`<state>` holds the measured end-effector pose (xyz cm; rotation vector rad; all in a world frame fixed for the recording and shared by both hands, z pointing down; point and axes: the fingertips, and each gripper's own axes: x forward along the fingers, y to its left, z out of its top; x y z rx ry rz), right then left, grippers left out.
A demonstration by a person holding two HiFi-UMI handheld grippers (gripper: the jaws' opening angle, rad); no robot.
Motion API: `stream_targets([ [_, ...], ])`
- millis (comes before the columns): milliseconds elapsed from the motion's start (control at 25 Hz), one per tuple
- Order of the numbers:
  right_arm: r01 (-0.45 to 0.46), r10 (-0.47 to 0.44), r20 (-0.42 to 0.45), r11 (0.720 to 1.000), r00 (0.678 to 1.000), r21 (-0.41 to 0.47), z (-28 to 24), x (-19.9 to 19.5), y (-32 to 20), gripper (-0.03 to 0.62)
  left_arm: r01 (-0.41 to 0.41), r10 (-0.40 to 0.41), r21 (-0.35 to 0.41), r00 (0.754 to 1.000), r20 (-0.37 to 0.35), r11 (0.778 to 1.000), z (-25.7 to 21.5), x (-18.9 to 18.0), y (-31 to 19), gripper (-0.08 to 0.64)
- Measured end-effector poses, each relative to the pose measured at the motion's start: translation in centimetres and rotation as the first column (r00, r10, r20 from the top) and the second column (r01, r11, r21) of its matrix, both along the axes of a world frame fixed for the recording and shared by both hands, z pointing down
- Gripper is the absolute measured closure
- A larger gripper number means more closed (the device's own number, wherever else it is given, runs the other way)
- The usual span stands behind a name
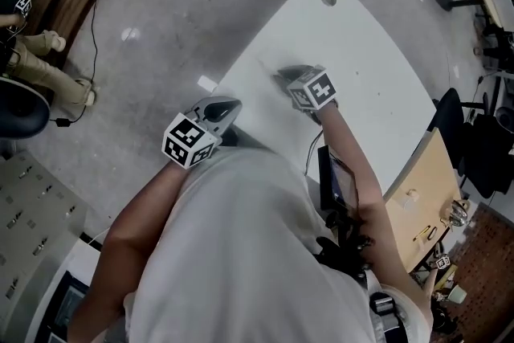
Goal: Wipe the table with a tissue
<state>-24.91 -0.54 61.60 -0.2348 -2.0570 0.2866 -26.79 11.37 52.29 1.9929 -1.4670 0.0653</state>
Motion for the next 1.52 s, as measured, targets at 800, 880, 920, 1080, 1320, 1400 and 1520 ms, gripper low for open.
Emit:
stream_targets([
  [800,-0.612,0.732,0.276,0.676,0.623,-0.41,-7.2,15.7,-3.6,0.532,-0.384,0.383,0.031,0.923,0.022,0.923,-1.2,8.2,-6.7,0.555],
  [880,-0.654,0.764,0.272,0.643,0.585,-0.398,-7.3,17.5,-4.2,0.532,-0.425,0.424,0.035,0.905,0.029,0.904,-1.9,9.2,-8.2,0.555],
  [920,-0.67,0.77,0.27,0.636,0.578,-0.383,-7.3,18.6,-4.7,0.532,-0.435,0.434,0.037,0.901,0.028,0.9,-2.1,10.2,-9.0,0.555],
  [1080,-0.692,0.761,0.279,0.648,0.585,-0.318,-7.2,22.1,-6.6,0.532,-0.442,0.441,0.027,0.897,0.028,0.897,-2.0,14.2,-10.2,0.555],
  [1320,-0.762,0.81,0.284,0.583,0.514,-0.283,-6.4,28.5,-8.5,0.532,-0.506,0.506,-0.006,0.861,0.053,0.862,-2.2,19.6,-11.3,0.555],
  [1400,-0.787,0.835,0.277,0.545,0.476,-0.29,-6.0,30.3,-9.3,0.532,-0.514,0.513,-0.007,0.856,0.07,0.858,-2.7,20.3,-12.3,0.555],
  [1520,-0.816,0.866,0.273,0.491,0.419,-0.304,-5.6,33.2,-10.6,0.532,-0.514,0.512,-0.008,0.855,0.084,0.858,-3.3,21.5,-13.9,0.555],
])
